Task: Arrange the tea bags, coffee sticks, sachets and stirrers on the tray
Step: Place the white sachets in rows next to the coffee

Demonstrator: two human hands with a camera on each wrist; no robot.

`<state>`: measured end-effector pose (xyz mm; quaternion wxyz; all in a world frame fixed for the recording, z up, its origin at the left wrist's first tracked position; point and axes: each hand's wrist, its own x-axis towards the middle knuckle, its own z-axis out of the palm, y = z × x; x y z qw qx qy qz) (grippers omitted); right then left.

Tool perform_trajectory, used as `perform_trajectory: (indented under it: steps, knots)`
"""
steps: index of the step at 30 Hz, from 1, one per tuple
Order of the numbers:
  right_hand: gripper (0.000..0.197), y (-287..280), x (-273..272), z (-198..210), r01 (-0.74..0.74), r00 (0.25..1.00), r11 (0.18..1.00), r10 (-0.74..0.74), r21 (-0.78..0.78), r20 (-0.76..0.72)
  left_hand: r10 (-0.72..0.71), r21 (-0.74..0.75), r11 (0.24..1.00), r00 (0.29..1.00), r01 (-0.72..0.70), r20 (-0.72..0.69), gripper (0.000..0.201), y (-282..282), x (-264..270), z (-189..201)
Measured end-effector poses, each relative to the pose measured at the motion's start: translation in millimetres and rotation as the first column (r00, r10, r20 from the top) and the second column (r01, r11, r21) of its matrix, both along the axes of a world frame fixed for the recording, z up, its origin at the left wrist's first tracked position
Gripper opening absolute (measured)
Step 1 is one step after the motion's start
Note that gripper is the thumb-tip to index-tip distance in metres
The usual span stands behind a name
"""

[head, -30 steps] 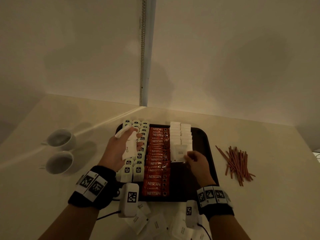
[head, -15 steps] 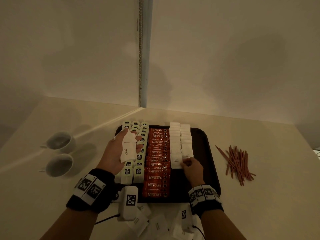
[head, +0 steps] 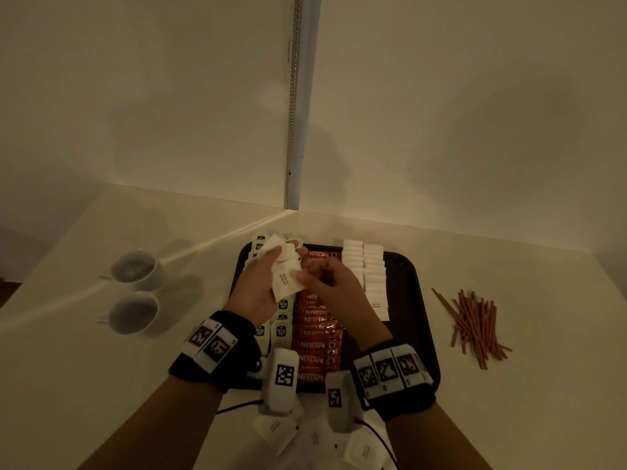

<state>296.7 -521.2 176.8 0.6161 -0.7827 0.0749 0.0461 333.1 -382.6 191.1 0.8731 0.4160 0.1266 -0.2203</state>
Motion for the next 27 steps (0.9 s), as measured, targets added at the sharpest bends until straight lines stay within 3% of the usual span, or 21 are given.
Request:
perform_trajectory:
  steps: [5,7,10,12,16,22,27]
  knots:
    - [0.017,0,5,7,0.031,0.999,0.999,-0.032,0.015,0.019,-0.011,-0.031,0.999,0.998,0.013,0.057,0.025,1,0,2]
    - [0.014,-5,4,8,0.044,0.999,0.998,-0.045,0.035,0.007,-0.014,0.024,1.000,0.994,0.011,0.107,0.019,3,-2,3]
    - [0.001,-10,1,13,0.084,0.996,0.973,-0.079,0.217,-0.033,-0.034,0.101,0.995,0.986,0.018,0.163,0.019,5,-7,2]
    - [0.007,-11,0,14,0.124,0.992,0.957,-0.110,0.262,-0.067,-0.056,0.155,0.987,0.984,0.029,0.172,0.026,5,-10,0]
    - [0.009,-14,-4,20,0.123,0.992,0.962,-0.125,0.244,-0.008,-0.028,0.175,0.985,0.988,0.002,0.149,0.021,2,-14,-2]
    - [0.020,-23,-1,37,0.045,0.978,0.994,-0.023,-0.103,0.205,-0.177,0.293,0.949,0.964,0.113,0.200,0.020,4,-19,-2]
    - [0.007,-22,1,39,0.146,0.962,0.989,-0.146,0.020,0.229,-0.212,0.371,0.922,0.943,0.107,0.256,0.029,-2,-21,-4]
